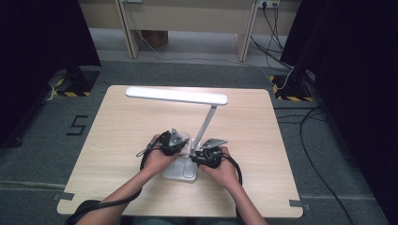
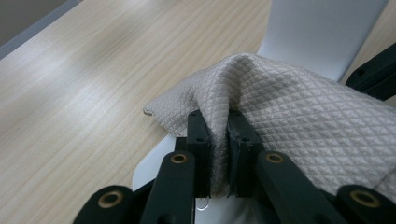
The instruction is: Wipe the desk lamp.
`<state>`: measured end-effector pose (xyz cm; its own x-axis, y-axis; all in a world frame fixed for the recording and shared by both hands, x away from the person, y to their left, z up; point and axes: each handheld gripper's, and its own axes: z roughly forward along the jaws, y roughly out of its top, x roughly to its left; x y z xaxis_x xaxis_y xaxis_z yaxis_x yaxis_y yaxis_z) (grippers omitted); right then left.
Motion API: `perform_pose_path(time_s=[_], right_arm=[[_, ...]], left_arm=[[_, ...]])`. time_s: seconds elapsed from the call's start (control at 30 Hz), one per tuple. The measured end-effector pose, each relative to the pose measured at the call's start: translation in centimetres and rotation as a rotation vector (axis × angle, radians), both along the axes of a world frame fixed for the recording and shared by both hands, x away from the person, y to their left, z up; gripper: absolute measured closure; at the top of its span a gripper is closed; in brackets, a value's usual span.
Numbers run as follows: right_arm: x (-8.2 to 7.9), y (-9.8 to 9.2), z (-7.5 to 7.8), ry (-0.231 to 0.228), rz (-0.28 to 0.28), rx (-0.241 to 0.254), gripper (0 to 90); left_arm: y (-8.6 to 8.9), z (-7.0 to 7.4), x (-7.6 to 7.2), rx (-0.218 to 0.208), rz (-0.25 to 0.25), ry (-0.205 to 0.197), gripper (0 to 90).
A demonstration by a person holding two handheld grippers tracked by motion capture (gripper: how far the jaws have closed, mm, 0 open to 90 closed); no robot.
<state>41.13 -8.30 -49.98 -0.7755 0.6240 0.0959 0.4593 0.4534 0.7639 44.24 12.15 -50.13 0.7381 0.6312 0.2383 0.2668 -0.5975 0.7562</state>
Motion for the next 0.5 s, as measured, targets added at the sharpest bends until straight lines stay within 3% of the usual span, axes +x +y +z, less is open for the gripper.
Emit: perform_pose_path(time_s=[0.5], right_arm=[[0.00,0.00,-0.01,-0.001,0.000,0.001,67.4]], left_arm=[[-0.24,0.05,0.16,-0.002,-0.002,0.001,81.3]])
